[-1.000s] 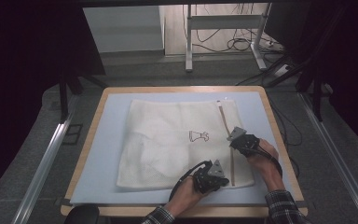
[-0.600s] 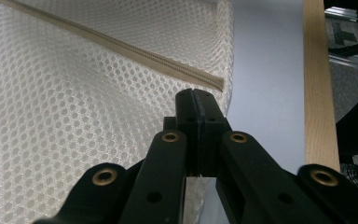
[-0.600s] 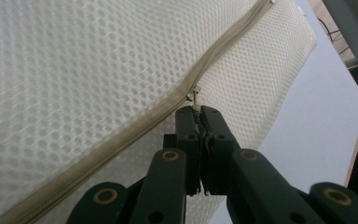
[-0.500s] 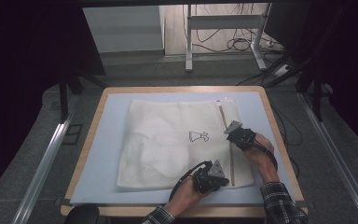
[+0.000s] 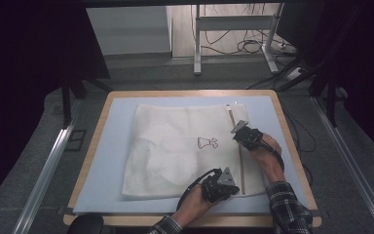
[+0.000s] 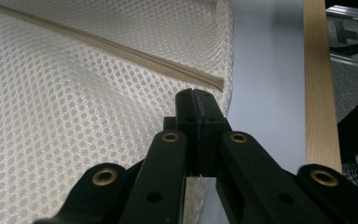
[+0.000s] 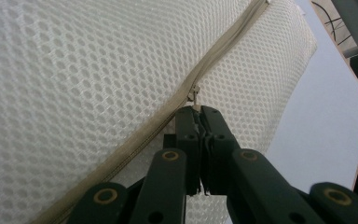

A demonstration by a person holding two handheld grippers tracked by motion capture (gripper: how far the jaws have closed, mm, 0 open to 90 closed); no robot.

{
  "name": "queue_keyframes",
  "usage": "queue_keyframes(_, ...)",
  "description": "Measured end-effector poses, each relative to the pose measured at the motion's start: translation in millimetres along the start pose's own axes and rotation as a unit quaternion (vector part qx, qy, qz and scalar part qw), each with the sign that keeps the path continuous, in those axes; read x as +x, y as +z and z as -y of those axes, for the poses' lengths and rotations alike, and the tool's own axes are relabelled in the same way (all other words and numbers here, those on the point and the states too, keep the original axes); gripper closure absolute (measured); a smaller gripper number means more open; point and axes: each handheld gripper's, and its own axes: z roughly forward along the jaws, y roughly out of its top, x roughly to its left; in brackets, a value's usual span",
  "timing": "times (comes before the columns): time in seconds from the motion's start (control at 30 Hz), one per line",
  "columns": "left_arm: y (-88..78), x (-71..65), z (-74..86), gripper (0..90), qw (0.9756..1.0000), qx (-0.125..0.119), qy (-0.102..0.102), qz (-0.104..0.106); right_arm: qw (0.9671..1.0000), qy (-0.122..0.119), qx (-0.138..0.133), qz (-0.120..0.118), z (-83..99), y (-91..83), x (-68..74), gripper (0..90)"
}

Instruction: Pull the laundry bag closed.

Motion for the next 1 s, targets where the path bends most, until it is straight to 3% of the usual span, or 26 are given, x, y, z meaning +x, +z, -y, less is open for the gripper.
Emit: queue_keyframes(1.0, 0.1, -0.5, 0.0, 89.7, 1.0000, -0.001, 0.001, -0.001, 0.9995, 0.000, 0.025, 0.019, -25.5, 28.7, -16.3, 86.0)
